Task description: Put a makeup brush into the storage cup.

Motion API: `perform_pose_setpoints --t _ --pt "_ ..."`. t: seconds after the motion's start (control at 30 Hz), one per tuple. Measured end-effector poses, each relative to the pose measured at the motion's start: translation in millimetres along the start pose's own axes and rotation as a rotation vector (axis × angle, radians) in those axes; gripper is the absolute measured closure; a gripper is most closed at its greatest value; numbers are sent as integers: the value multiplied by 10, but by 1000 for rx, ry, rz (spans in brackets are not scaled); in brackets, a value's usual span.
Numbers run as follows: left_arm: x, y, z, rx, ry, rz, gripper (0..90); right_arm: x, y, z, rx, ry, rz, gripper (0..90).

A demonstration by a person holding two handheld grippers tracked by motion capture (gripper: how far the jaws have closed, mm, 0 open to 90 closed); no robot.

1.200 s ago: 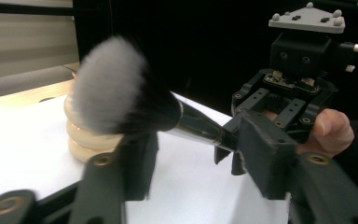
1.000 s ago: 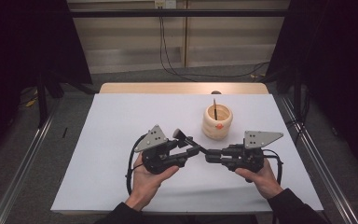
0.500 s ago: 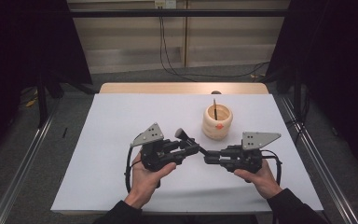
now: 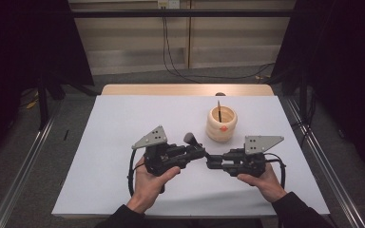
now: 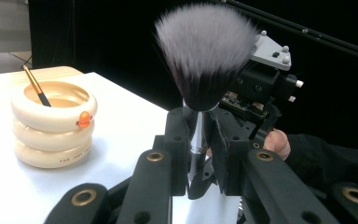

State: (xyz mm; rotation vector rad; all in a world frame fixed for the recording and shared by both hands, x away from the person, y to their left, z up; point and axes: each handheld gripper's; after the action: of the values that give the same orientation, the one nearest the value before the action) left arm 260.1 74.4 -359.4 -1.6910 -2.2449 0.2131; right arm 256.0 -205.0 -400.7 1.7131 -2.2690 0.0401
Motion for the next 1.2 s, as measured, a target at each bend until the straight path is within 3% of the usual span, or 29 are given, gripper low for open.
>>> perform_pose_setpoints --t 0.1,0.2,0.47,0.6,0.83,0.9,1.2 --pt "-5 -18 -7 -12 2 -5 778 0 -5 0 -7 -5 -9 757" --pt "-8 -25 -6 -16 8 -11 778 -5 0 -6 -13 -6 -12 671" --pt "19 -2 -12 -10 4 -13 778 -2 1 -12 -42 -13 -6 334" --pt "29 -4 -20 -7 3 -16 778 5 0 -16 -55 -28 19 193" --pt "66 1 -51 -15 0 -23 778 26 -5 -25 -71 -43 26 141" --pt "79 -11 -68 -39 12 -34 778 32 -6 -28 -75 -47 27 137" --pt "97 -13 -118 -59 73 -55 778 56 4 -45 -76 -45 37 110"
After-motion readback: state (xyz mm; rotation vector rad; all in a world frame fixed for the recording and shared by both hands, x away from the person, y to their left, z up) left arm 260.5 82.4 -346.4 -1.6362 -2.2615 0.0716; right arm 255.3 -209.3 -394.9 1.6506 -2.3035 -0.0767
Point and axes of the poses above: each handheld gripper's, and its own axes: x roughly backward along the jaws, z roughly out of its underside, y roughly to its left, and after that the axes turned 2 degrees about -x, right-handed
